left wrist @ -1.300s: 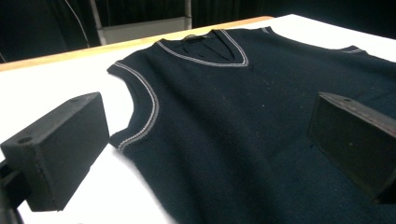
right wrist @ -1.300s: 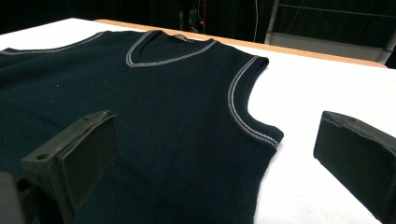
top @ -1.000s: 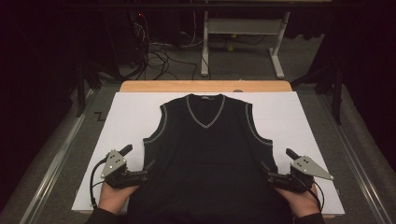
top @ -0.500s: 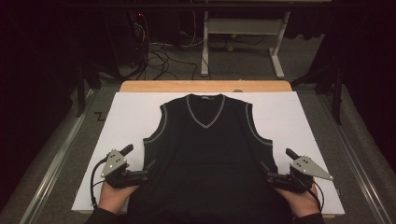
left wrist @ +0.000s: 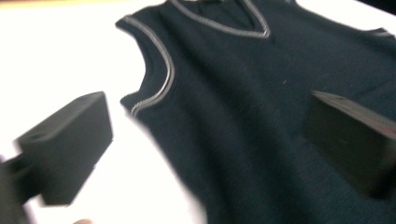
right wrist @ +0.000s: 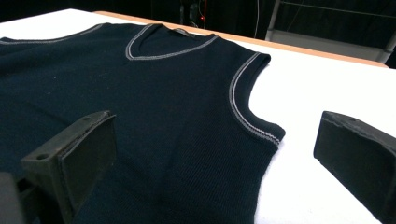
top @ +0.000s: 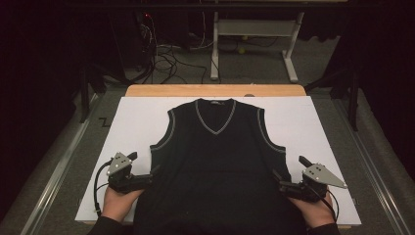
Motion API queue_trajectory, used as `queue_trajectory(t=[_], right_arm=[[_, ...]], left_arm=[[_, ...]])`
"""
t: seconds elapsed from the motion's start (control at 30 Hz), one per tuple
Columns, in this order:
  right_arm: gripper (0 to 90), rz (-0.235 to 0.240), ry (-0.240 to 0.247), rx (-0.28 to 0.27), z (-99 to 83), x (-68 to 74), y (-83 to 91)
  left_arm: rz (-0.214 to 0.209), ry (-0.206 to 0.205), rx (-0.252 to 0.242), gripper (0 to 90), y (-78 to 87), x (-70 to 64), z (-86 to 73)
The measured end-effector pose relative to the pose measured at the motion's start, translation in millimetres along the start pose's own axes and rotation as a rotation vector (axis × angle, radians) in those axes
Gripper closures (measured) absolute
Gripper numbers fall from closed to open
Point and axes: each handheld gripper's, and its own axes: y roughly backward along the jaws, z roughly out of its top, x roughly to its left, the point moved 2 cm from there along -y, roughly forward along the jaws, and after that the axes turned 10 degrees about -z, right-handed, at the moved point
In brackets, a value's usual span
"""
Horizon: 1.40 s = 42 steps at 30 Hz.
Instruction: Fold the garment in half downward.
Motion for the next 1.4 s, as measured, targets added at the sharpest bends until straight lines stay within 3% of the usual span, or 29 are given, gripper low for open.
queue_trajectory(t=[0.1, 0.2, 0.23, 0.33, 0.37, 0.57, 0.63, 0.67, 0.7, 0.8, 0.9, 1.07, 1.23, 1.33, 1.4], right_arm=[[0.2, -0.006, 0.002, 0.015, -0.6, -0.5, -1.1], [0.7, -0.010, 0.003, 0.020, -0.8, -1.0, -1.5], [1.4, -0.016, 0.006, 0.035, -1.4, -1.9, -2.3], [3.4, -0.023, 0.004, 0.050, -2.0, -3.4, -3.6], [6.9, -0.033, -0.001, 0.075, -2.6, -5.9, -5.2], [21.3, -0.048, -0.032, 0.164, -3.0, -14.2, -13.9], [33.3, -0.058, -0.047, 0.227, -4.0, -19.8, -22.4], [33.3, -0.058, -0.047, 0.227, -4.0, -19.8, -22.4], [41.1, -0.051, -0.061, 0.271, -5.2, -22.6, -27.7], [48.9, -0.035, -0.079, 0.323, -7.7, -25.6, -34.8], [50.4, -0.024, -0.089, 0.346, -8.5, -26.5, -38.6], [48.7, -0.007, -0.094, 0.399, -10.2, -23.9, -47.1], [49.7, -0.021, -0.043, 0.412, -7.1, -17.4, -51.8], [58.2, -0.024, -0.012, 0.419, -5.1, -12.9, -54.3], [64.7, -0.012, -0.002, 0.420, -3.9, -11.2, -55.9]], left_arm=[[-0.003, 0.037, 0.051, 14.3, -3.1, 5.7, -2.4], [-0.003, 0.060, 0.102, 17.8, -7.2, 10.1, -4.5], [-0.007, 0.065, 0.113, 23.0, -8.4, 10.9, -5.1], [-0.017, 0.085, 0.155, 23.2, -12.9, 11.9, -5.3], [-0.023, 0.083, 0.165, 28.1, -13.8, 11.6, -5.6], [-0.018, 0.095, 0.249, 33.6, -26.5, 10.6, -6.3], [-0.011, 0.094, 0.280, 33.7, -31.7, 9.9, -5.7], [-0.011, 0.094, 0.280, 33.7, -31.7, 9.9, -5.7], [-0.010, 0.093, 0.286, 33.7, -32.8, 9.7, -5.7], [0.016, 0.086, 0.300, 35.0, -35.7, 10.2, -6.3], [0.022, 0.097, 0.289, 36.9, -37.2, 12.6, -5.4], [0.040, 0.077, 0.299, 37.0, -41.3, 12.4, -3.6], [0.071, 0.063, 0.312, 42.3, -44.7, 12.1, -1.9], [0.077, 0.063, 0.313, 46.0, -45.7, 13.2, -1.1], [0.074, 0.088, 0.306, 49.7, -45.3, 15.5, -0.5]])
